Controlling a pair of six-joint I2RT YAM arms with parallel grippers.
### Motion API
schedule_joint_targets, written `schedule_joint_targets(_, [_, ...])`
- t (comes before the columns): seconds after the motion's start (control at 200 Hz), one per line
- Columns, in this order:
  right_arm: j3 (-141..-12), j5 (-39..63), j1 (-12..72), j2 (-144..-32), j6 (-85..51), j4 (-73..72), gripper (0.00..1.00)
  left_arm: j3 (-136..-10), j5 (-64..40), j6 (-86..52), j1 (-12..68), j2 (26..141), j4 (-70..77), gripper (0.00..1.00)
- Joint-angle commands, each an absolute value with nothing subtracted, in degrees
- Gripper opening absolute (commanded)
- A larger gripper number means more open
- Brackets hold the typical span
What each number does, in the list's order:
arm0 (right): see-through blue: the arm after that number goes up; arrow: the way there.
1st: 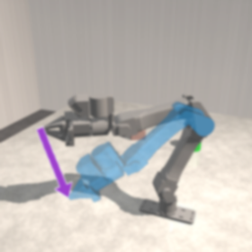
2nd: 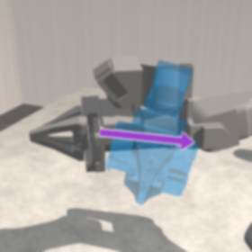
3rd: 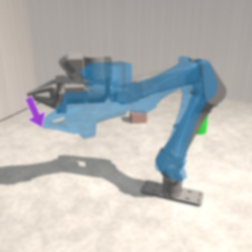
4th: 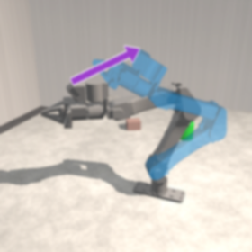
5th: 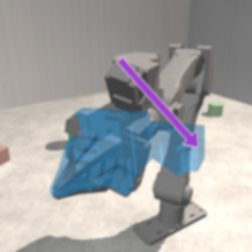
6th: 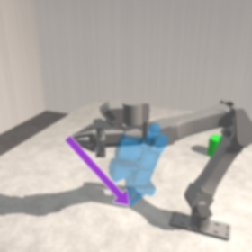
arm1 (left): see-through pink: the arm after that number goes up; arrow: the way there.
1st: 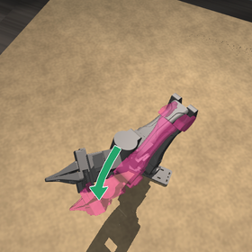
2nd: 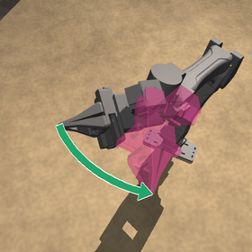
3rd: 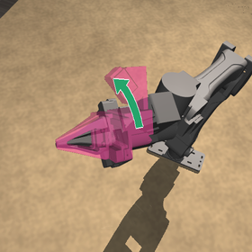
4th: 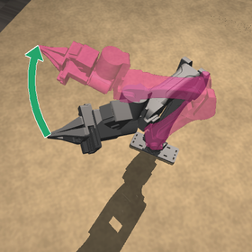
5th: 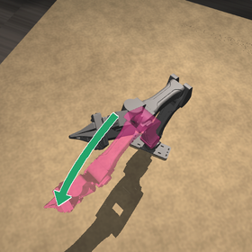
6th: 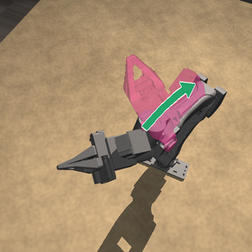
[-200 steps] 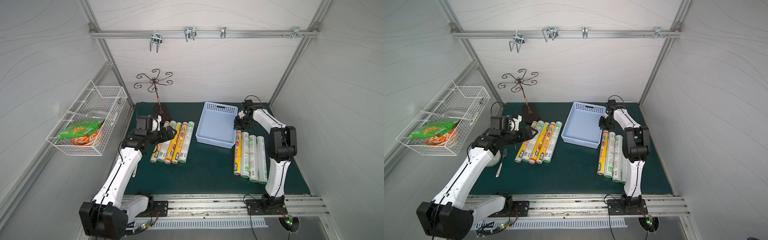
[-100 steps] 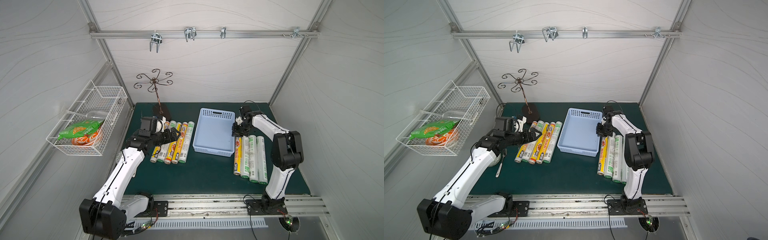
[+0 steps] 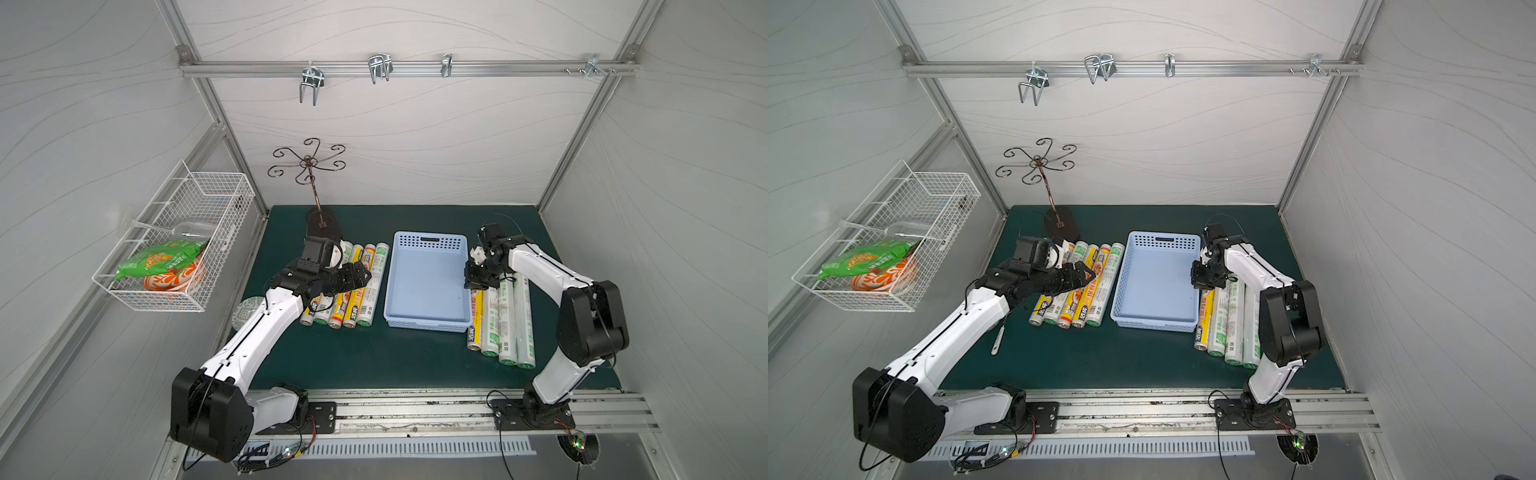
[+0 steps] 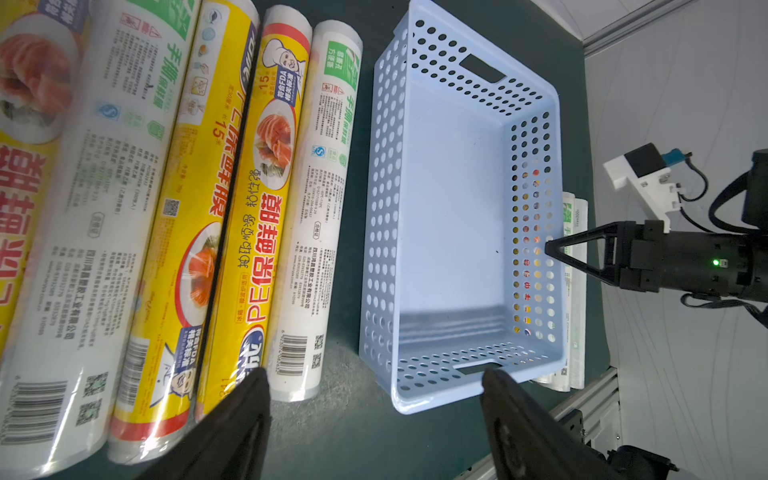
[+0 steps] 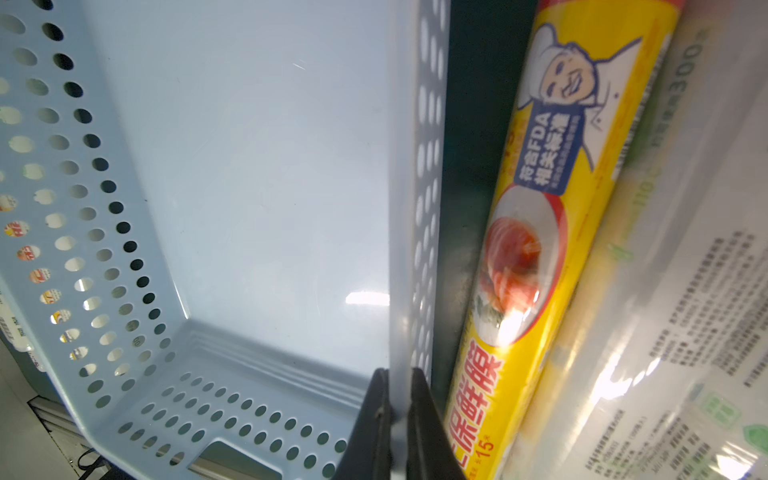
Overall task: Put the plastic wrap into the basket
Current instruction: Move the basket to the center of the board.
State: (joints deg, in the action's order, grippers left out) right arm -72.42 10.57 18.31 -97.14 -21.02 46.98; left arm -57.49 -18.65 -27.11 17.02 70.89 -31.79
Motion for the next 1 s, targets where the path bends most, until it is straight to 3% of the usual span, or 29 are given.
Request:
schedule_joint_targets(0.0, [-71.5,11.5,19.2,-94.7,-21.0,47.4,0.09,-58.0,-15.8,-27.6,18.1,72.1,-28.4,0.81])
schedule_joint_targets(0.09, [-71.0,11.9,19.2,-94.5,-20.9,47.6,0.12,-57.9,-15.1,-27.9,18.8,73.1,-27.7,0.79])
schedule_joint_targets(0.27, [-71.7,12.5,18.6,-93.0,-21.2,48.6,0.34,-58.4,-12.4,-27.3,20.4,75.0,-27.0,0.77])
schedule_joint_targets(0.385, [-73.1,14.2,17.3,-90.7,-21.3,49.5,0.38,-59.4,-9.0,-26.2,22.2,76.4,-27.1,0.74])
schedule_joint_targets(0.635, [-75.2,17.1,14.5,-83.5,-21.1,50.4,0.41,-61.4,-0.5,-23.2,26.2,80.3,-26.2,0.68])
schedule_joint_targets(0.995, [-72.4,19.3,11.4,-79.3,-21.7,47.9,0.42,-67.1,2.7,-19.5,28.6,91.8,-27.1,0.62])
